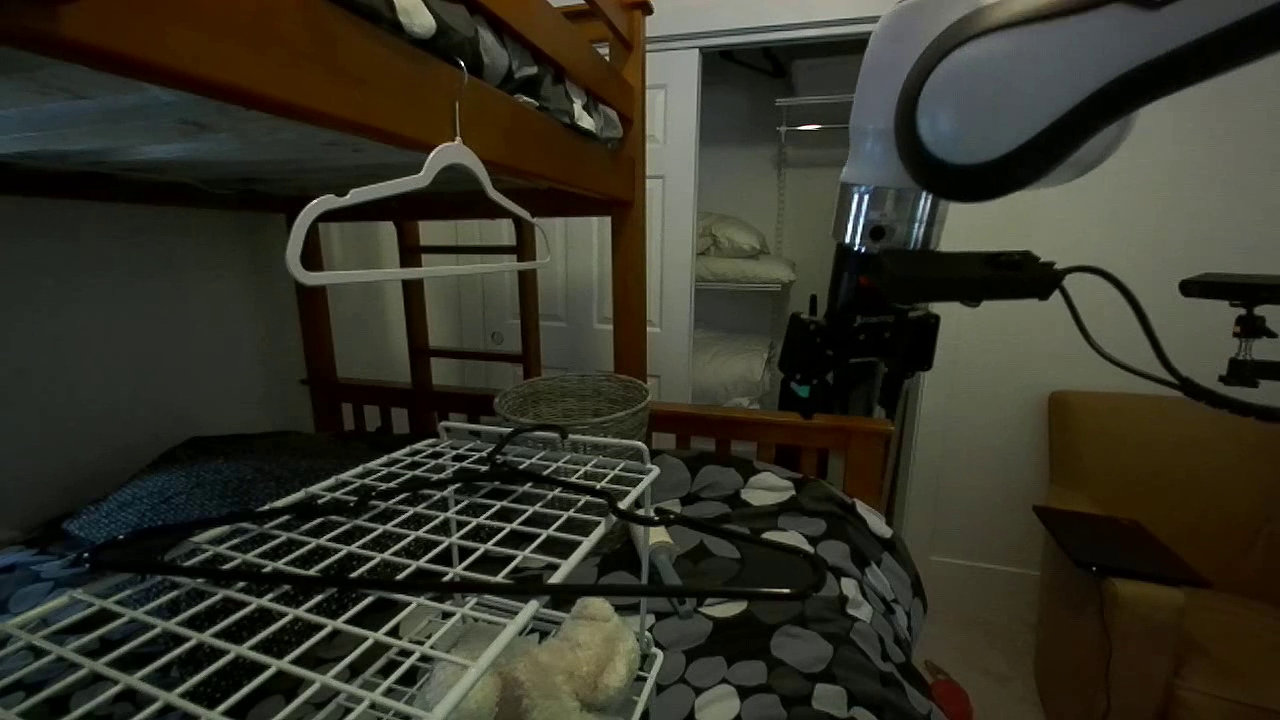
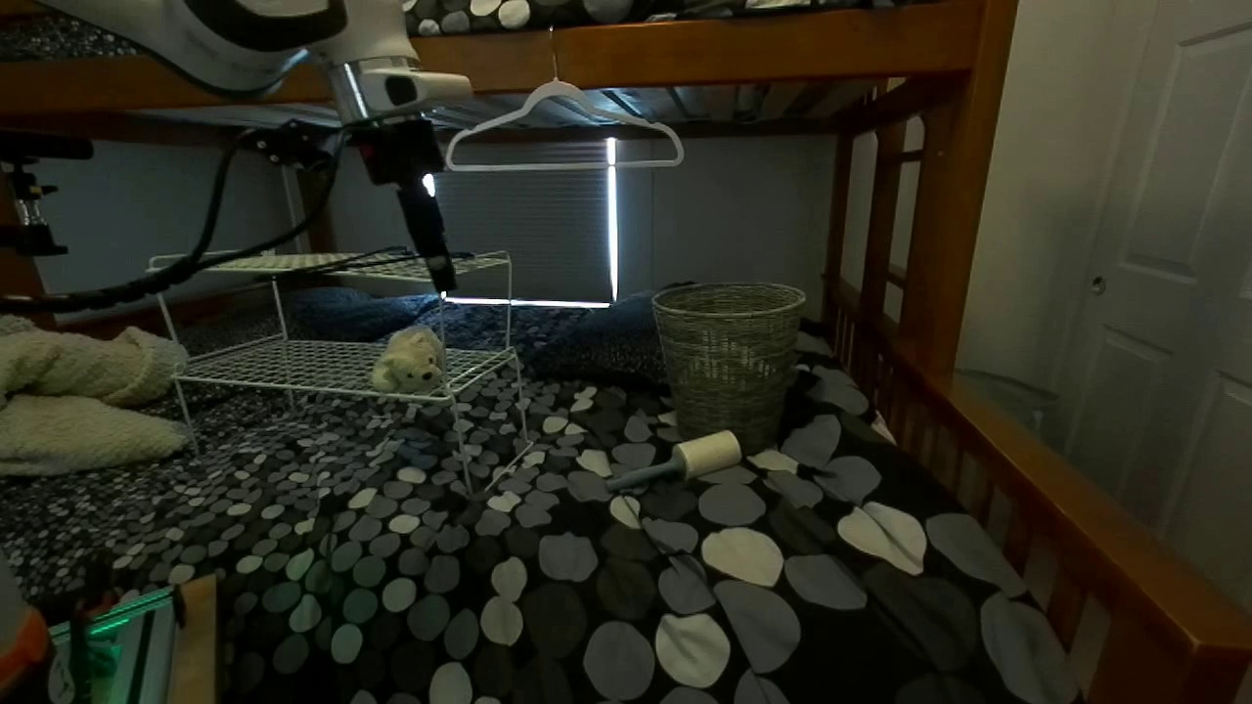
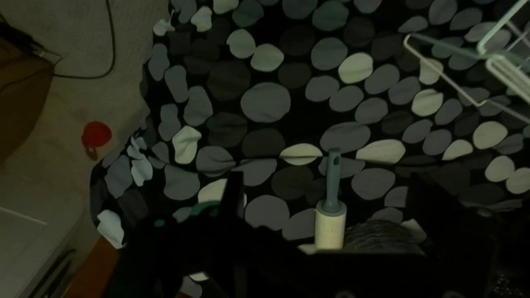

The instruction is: Pick up the lint roller from the bed and put it on the top white rack

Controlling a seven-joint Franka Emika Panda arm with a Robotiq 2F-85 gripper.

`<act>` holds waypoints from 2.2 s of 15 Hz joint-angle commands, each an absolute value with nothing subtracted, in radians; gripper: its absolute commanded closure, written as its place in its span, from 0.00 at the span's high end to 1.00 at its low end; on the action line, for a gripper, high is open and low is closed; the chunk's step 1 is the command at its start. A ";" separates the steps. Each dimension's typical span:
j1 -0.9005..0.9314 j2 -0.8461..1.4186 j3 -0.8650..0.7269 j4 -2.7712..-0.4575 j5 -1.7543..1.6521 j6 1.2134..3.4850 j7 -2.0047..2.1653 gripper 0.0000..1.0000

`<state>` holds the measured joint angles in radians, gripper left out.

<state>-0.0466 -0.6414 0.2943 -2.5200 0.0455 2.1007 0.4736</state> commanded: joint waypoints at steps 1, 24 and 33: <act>-0.077 -0.476 0.273 -2.503 -0.038 2.259 0.463 1.00; -0.007 -0.047 0.159 -2.385 -0.084 2.557 0.458 1.00; 0.034 0.157 0.121 -2.234 -0.235 2.592 0.595 1.00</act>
<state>-0.0058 0.0360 0.1619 -2.3172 -0.1786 2.5707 0.5314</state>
